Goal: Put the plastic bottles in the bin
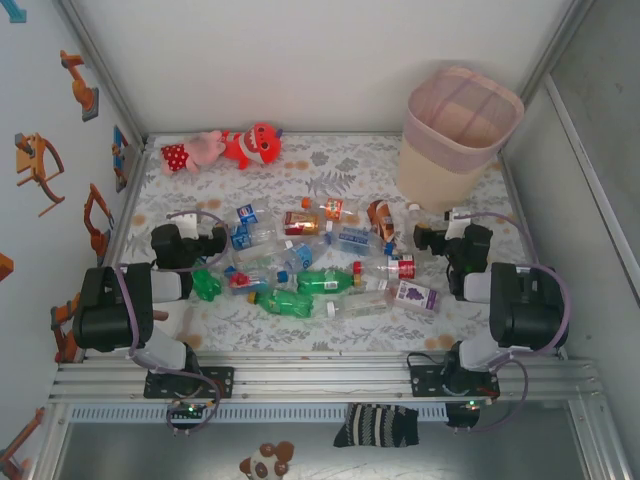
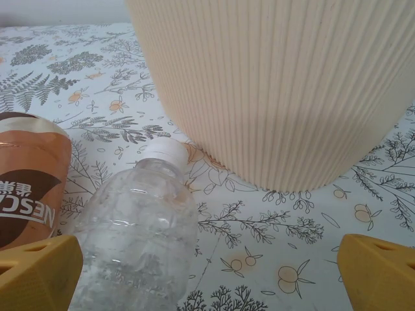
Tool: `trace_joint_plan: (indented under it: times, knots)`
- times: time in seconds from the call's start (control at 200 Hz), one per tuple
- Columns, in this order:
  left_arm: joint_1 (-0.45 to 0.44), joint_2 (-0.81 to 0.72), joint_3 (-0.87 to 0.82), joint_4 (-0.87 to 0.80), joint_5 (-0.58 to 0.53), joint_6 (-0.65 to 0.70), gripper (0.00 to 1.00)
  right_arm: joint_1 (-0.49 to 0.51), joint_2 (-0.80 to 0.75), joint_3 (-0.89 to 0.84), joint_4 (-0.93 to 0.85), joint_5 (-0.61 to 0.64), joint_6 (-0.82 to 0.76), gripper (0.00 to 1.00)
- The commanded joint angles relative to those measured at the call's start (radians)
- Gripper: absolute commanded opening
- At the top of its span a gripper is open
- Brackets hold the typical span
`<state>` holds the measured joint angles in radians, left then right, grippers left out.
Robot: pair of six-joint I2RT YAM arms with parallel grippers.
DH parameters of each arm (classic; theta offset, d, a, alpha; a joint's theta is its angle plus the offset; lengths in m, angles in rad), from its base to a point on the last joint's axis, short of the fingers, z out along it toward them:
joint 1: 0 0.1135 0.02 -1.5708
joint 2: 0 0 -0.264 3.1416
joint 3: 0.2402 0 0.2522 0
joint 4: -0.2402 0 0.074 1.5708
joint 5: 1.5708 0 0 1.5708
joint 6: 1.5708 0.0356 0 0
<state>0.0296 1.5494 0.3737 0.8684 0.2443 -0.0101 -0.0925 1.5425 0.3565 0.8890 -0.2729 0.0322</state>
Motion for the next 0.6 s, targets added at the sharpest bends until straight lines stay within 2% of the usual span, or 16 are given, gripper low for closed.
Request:
trace_joint_plan:
  times: [0.0,0.105,0.596]
  knots:
    - [0.005,-0.008,0.005,0.021,0.008,0.015,0.97,-0.002,0.005,0.008,0.04,-0.008,-0.011,0.99]
    - [0.006,-0.008,0.016,0.007,-0.039,-0.002,0.97,-0.003,0.005,0.008,0.038,-0.008,-0.01,0.99]
    - [0.006,-0.006,0.015,0.009,-0.04,-0.003,0.97,-0.002,0.005,0.008,0.039,-0.008,-0.009,0.99]
